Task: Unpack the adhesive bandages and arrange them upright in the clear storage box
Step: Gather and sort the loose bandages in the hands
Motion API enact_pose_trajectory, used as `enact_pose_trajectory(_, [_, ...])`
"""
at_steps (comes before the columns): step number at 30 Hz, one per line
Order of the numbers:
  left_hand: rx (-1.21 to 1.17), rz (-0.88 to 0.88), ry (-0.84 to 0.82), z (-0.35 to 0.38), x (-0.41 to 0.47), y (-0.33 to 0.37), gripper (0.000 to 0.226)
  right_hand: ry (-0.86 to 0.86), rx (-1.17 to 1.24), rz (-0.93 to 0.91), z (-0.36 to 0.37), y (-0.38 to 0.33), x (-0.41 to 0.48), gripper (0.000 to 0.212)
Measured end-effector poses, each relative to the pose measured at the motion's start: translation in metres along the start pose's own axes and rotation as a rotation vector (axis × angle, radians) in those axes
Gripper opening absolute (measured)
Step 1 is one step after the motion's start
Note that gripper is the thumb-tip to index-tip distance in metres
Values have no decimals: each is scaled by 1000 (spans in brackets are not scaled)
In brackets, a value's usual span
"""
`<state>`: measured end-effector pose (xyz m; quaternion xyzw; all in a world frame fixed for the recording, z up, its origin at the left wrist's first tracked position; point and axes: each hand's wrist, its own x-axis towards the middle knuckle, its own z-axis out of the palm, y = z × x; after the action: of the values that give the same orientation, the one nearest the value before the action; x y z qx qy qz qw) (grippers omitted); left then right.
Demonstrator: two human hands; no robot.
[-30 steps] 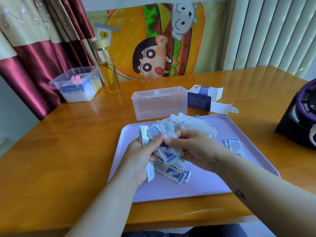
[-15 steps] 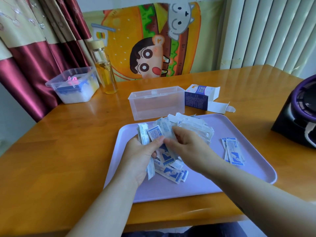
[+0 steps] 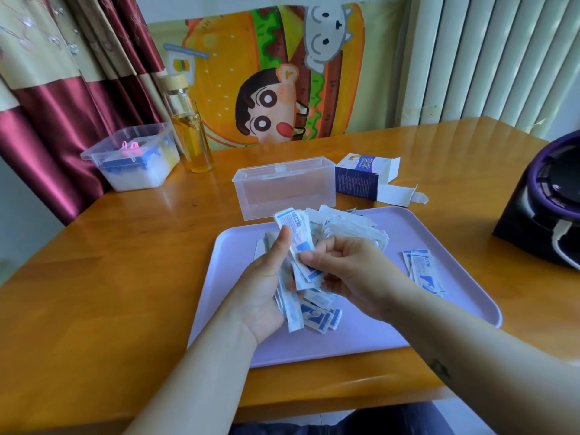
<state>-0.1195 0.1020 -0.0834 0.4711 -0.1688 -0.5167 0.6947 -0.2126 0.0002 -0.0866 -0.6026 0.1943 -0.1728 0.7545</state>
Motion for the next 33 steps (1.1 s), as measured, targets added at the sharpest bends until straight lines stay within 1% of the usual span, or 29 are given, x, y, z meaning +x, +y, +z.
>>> enact_pose_trajectory(2, [-17,3,-44,4,-2,-3,41,-28,-40,34,-1,2,-1,13])
enact_pose_trajectory(4, [-33,18,-17,5,-1,-5,38,-55,-99,47,-2,2,-2,16])
enact_pose_trajectory(7, [-50,7,6,8,0,-6,39,-35,-258,42,-5,0,-2,22])
enact_pose_trajectory(9, [-90,-8,8,11,1,-6,35,-12,-315,27,-6,-2,-2,24])
enact_pose_trajectory(12, [-212,-21,104,14,6,-8,23,95,-478,-56,-11,-5,-4,21])
enact_pose_trajectory(14, [-311,-10,218,14,11,-8,15,210,-544,-147,-22,-9,-8,6])
enact_pose_trajectory(15, [-336,-6,248,14,13,-8,11,280,-571,-191,-31,-11,-11,10])
enact_pose_trajectory(17, [-346,-3,263,13,17,-9,8,416,-663,-237,-54,-14,-20,34])
enact_pose_trajectory(18, [-343,-6,260,14,18,-9,10,475,-720,-223,-66,-13,-25,42])
enact_pose_trajectory(20, [-360,-29,231,19,18,-11,12,544,-832,-104,-87,-6,-35,53])
enact_pose_trajectory(22, [-402,-58,193,23,19,-11,10,564,-997,23,-99,3,-41,57])
enact_pose_trajectory(24, [-414,-87,140,28,20,-12,10,575,-1201,79,-103,9,-44,56])
enact_pose_trajectory(26, [-403,-101,95,32,20,-12,11,649,-1358,63,-101,4,-47,58])
enact_pose_trajectory(27, [-393,-103,86,35,19,-12,10,672,-1373,13,-100,0,-48,61])
enact_pose_trajectory(28, [-382,-106,86,36,19,-12,10,655,-1327,-67,-95,-7,-51,66])
enact_pose_trajectory(29, [-374,-111,91,38,18,-12,9,580,-1231,-163,-89,-14,-53,74])
enact_pose_trajectory(30, [-365,-118,96,40,17,-12,8,430,-1121,-242,-79,-22,-57,84])
enact_pose_trajectory(31, [-361,-127,96,41,17,-12,8,243,-1044,-277,-67,-29,-60,97])
enact_pose_trajectory(32, [-353,-138,99,41,17,-12,10,71,-1038,-280,-54,-32,-62,110])
enact_pose_trajectory(33, [-337,-145,87,42,16,-12,16,-58,-1090,-285,-43,-32,-61,121])
